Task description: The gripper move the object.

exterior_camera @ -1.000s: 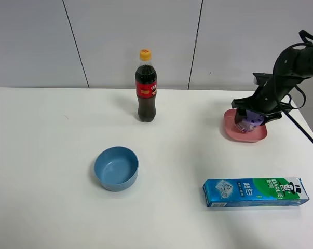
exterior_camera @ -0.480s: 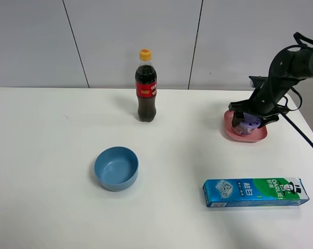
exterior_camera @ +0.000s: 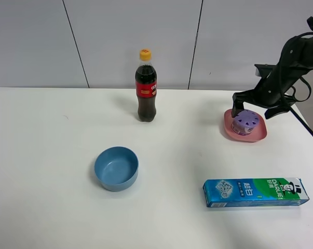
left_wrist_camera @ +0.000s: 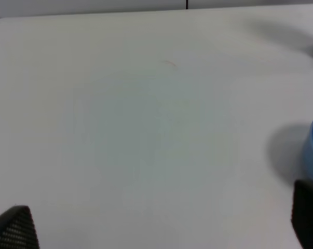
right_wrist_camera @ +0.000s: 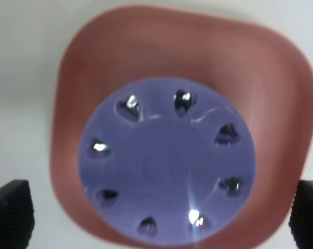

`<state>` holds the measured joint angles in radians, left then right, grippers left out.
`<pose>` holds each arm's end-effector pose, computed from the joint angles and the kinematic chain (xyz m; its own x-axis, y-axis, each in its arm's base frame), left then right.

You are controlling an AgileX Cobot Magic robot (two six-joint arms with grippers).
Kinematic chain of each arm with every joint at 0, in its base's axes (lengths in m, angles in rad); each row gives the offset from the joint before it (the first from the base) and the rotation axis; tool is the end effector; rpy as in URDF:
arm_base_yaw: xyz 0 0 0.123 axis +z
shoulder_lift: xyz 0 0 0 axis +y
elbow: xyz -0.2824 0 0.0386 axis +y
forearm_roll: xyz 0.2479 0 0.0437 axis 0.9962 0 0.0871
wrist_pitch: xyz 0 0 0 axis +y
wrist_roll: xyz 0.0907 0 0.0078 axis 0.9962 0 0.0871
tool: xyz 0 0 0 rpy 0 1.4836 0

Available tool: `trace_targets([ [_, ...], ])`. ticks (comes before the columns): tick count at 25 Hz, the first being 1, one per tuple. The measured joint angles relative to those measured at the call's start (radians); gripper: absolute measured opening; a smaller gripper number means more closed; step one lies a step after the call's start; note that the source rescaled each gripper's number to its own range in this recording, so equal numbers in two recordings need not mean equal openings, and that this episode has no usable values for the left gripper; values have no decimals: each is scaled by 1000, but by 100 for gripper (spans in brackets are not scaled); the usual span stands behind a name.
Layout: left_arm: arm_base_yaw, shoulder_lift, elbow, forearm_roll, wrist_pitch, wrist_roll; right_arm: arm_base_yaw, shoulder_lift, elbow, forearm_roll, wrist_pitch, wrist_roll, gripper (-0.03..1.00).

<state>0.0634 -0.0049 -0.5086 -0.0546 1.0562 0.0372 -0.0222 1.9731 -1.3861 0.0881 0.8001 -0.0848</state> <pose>-0.0062 -0.0047 0.2800 -0.4386 -0.0175 -0.8985 -0.0162 0.9998 -0.0116 0.4011 -0.0031 0.1793 -0.9626 -0.0019 -0.2708 -0.0173 0.9984 0.0545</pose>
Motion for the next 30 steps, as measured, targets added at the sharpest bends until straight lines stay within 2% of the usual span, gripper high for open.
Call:
trace_targets([
  [4, 0, 0, 0, 0, 0, 0, 0, -86, 0, 30, 115, -25, 100],
  [11, 0, 0, 0, 0, 0, 0, 0, -297, -4, 53, 387, -83, 100],
  [15, 0, 0, 0, 0, 0, 0, 0, -408, -4, 33, 412, -73, 100],
  [21, 0, 0, 0, 0, 0, 0, 0, -581, -4, -71, 415, 14, 100],
  [25, 0, 0, 0, 0, 0, 0, 0, -693, 1, -82, 416, 69, 100],
  [30, 0, 0, 0, 0, 0, 0, 0, -925, 164, -82, 415, 85, 100],
])
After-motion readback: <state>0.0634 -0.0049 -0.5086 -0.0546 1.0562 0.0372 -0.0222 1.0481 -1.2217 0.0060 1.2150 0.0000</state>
